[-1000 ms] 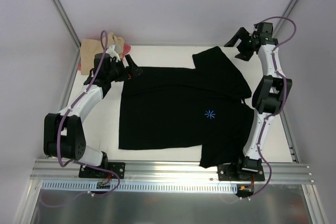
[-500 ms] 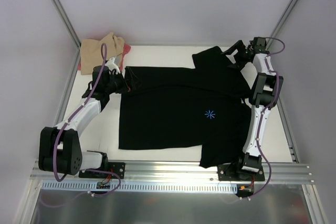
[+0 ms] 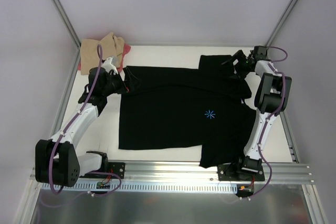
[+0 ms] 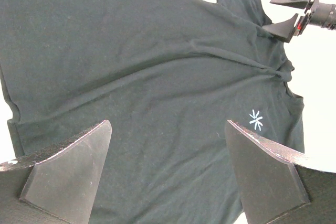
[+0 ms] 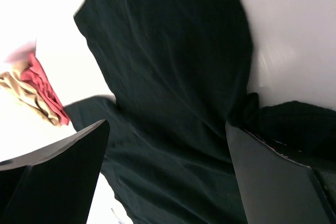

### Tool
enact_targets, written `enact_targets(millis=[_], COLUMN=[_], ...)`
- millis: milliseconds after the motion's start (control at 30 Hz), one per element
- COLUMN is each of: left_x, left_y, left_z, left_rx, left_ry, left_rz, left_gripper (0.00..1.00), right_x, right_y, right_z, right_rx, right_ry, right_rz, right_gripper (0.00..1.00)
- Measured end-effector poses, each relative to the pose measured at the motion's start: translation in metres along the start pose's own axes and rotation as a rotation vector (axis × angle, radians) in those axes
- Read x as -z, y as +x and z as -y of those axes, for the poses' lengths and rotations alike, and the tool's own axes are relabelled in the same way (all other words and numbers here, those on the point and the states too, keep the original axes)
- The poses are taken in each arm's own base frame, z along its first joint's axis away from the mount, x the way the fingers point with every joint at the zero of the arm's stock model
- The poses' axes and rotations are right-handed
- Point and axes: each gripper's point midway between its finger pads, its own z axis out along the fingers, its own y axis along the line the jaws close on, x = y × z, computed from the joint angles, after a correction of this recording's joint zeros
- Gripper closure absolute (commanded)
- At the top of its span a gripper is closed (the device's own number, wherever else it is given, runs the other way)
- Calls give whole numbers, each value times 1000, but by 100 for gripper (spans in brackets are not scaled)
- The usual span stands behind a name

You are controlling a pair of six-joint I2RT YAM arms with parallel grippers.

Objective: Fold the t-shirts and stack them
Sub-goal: Flatten out the tshirt, then grap the side of the flattened tshirt furthest away from the robot with both arms

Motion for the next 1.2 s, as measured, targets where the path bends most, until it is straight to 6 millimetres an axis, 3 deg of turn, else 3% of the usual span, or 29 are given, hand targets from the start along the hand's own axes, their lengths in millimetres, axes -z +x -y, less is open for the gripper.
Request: enact_targets(millis=[133,300,567,700,833,1200], left_x=[7,11,12,12,10,7], left_y=[1,3,9,11,12,20], left_z=[3,4,1,-1,-2,-3], left_rx=[-6,-7,-14,-17,-15,-17], left_ry=[6,7,-4,-8,-10,-5], left_rz=[11,13,-8,-17,-23,-35], left_gripper=[8,8,8,8,8,8], right_x=[7,11,23,13,-9,-16], right_y=[8,2,-64,-78,-74,-82], right_z=[5,3,-31,-23,1,-3], right_rx=[10,21,85,78,36,15], right_ry=[19,34,-24,-22,6,-28], right_rz=[-2,11,142,154,120,126], right_gripper=[0,0,1,0,0,0])
